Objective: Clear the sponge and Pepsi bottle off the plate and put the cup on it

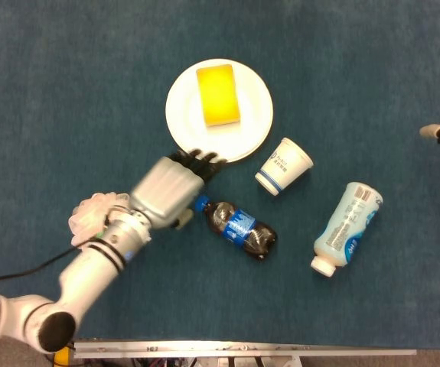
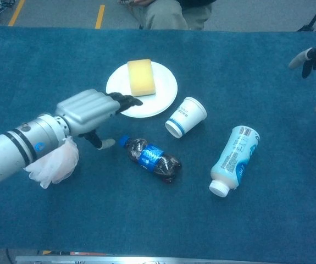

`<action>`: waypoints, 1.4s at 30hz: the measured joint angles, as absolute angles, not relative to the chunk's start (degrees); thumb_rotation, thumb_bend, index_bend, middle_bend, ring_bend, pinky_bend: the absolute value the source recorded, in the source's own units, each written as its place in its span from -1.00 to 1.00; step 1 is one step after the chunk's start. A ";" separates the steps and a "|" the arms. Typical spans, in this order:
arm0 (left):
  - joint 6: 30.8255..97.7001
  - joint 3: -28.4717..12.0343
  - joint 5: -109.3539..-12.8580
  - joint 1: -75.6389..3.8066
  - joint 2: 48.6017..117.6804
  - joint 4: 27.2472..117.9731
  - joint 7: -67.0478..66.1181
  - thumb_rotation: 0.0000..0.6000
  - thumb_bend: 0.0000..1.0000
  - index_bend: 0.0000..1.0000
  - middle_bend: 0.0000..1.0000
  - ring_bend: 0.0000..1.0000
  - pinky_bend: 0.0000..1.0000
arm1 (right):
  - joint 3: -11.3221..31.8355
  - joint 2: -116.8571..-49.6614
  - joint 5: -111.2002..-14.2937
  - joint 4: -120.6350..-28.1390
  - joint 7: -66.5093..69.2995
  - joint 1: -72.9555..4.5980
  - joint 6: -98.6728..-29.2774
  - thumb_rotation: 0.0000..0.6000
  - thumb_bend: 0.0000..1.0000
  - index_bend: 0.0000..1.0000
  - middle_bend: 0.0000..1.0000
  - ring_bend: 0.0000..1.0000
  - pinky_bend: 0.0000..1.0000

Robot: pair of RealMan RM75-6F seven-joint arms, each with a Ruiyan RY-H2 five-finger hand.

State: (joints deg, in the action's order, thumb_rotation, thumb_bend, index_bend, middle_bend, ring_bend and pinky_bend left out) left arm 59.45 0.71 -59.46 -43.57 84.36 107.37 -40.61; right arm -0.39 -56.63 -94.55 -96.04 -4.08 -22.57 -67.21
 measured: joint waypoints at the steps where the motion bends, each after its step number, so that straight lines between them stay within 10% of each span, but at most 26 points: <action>1: 60.31 0.81 -60.14 -43.11 83.45 107.87 -40.21 1.00 -0.41 -0.93 -0.82 -0.80 -0.54 | -0.21 -56.54 -94.56 -96.36 -4.39 -22.79 -67.09 1.00 -1.00 -0.44 -0.14 -0.29 0.03; 23: 73.32 5.13 -77.07 -30.72 65.65 113.57 -28.17 1.00 -0.41 -0.88 -0.82 -0.80 -0.56 | 5.36 -57.31 -87.11 -102.88 -14.45 -29.60 -59.51 1.00 -1.00 -0.44 -0.18 -0.37 -0.05; 42: 50.47 -5.30 -72.37 -44.47 73.96 94.13 -15.98 1.00 -0.41 -0.88 -0.89 -0.90 -0.65 | 0.90 -52.39 -93.24 -104.59 -9.95 -22.23 -69.39 1.00 -1.00 -0.44 -0.18 -0.38 -0.05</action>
State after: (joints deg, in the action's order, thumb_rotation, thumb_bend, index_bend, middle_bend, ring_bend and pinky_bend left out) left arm 50.47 -5.30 -72.37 -44.47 73.96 94.13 -15.98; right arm 0.90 -52.39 -93.24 -104.59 -9.95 -22.23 -69.39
